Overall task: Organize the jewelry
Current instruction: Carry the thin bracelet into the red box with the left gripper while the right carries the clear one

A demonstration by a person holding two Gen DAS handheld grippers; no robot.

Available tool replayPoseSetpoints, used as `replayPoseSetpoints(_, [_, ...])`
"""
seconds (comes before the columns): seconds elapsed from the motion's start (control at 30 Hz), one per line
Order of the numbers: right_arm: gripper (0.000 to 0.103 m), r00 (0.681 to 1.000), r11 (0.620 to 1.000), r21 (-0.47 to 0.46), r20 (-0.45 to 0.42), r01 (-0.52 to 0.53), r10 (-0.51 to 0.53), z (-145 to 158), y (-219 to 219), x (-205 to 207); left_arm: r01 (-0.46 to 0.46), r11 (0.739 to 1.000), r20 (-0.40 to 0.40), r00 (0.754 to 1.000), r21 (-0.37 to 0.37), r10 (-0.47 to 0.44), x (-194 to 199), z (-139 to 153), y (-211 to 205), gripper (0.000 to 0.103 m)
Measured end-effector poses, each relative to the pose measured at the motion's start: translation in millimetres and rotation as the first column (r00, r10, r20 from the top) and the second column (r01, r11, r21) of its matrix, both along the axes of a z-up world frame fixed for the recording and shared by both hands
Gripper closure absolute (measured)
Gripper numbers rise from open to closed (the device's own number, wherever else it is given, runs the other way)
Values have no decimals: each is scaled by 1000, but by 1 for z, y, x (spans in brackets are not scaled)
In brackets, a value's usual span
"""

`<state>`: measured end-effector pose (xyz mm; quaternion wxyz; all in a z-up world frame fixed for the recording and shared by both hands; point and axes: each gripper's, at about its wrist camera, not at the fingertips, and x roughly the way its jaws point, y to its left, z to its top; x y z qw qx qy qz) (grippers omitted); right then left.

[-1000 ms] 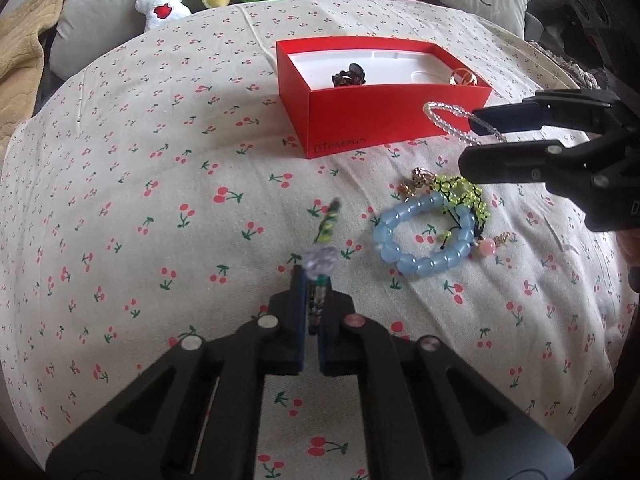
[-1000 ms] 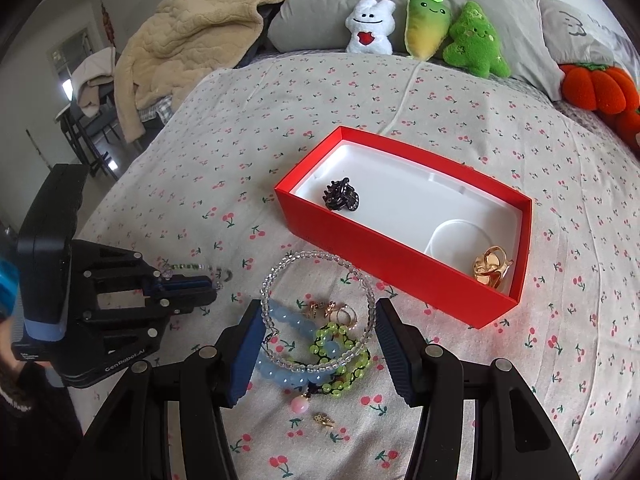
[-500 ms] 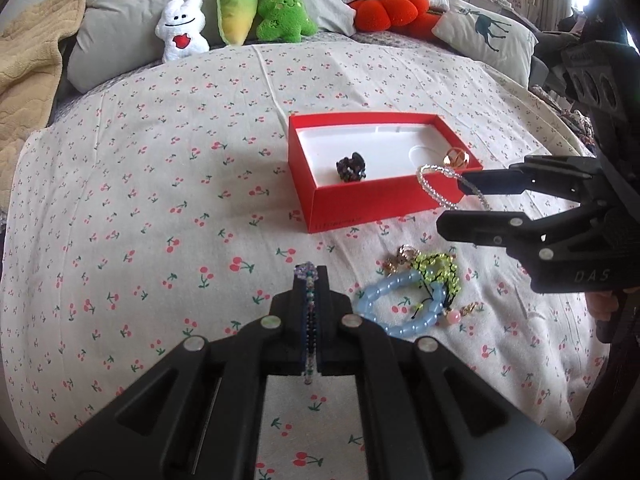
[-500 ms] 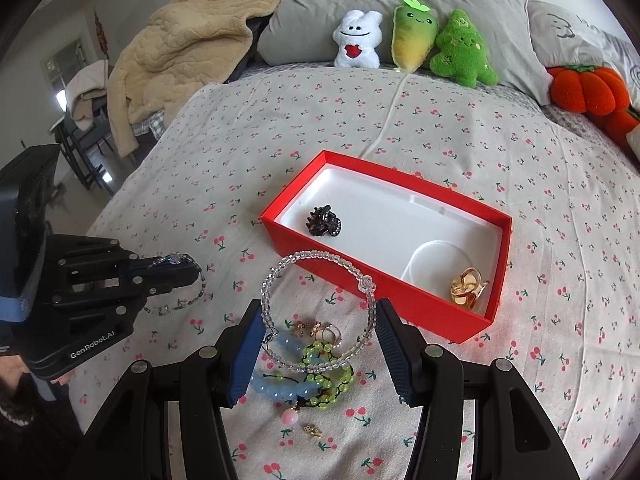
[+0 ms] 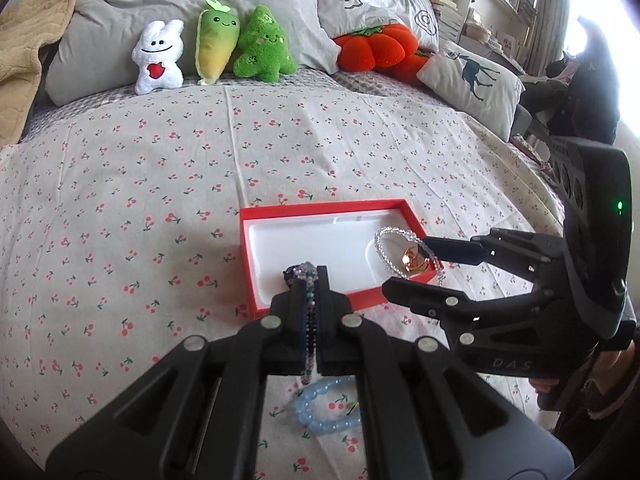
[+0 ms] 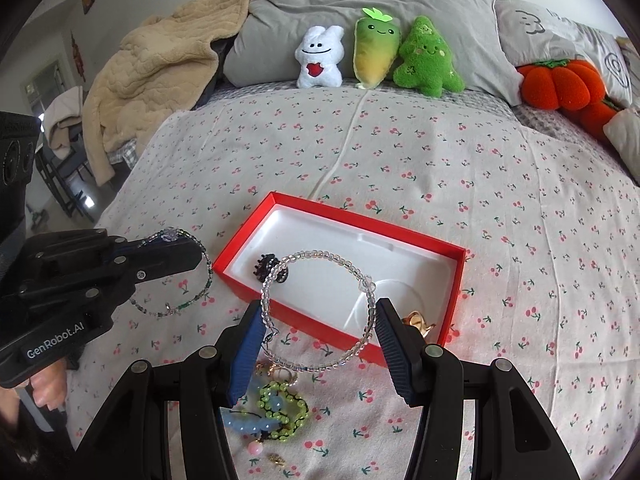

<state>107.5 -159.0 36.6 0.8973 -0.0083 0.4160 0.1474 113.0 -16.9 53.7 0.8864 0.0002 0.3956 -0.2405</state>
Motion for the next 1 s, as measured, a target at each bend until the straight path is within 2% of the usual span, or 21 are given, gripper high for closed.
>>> replayPoseSetpoints(0.23, [47,999,999,-1,-2,44,-44,-2,-21,10,-13,984,-60,998,-179,3,27,-5,-11,100])
replayPoseSetpoints(0.3, [47,999,999,-2,-4,49,-49,-3,-24,12,-23,977,-69,998,-210,9,35,-9,-15,100])
replayPoseSetpoints(0.37, [47,999,999,-1,-10,51,-51,-5,-26,15,-45,976,-87,996,-211,27,43,-18,-17,100])
replayPoseSetpoints(0.53, [47,999,999,-17,-17,42,-42,-9,-26,18,-90,988,-123,990,-129,74,56,-37,-18,100])
replayPoseSetpoints(0.57, [47,999,999,-19,-17,38,-38,-10,-25,19,-93,990,-121,989,-106,80,56,-38,-18,97])
replayPoseSetpoints(0.63, [47,999,999,-23,-16,33,-33,-10,-24,19,-104,992,-112,989,-67,97,55,-37,-18,81])
replayPoseSetpoints(0.67, [47,999,999,-25,-16,32,-33,-11,-24,20,-108,993,-108,989,-55,101,54,-37,-18,68])
replayPoseSetpoints(0.7, [47,999,999,-30,-15,32,-32,-11,-23,21,-112,993,-102,989,-40,107,53,-35,-17,60])
replayPoseSetpoints(1.0, [47,999,998,-62,-13,32,-33,-13,-20,24,-93,990,-34,995,108,97,29,-21,-10,48])
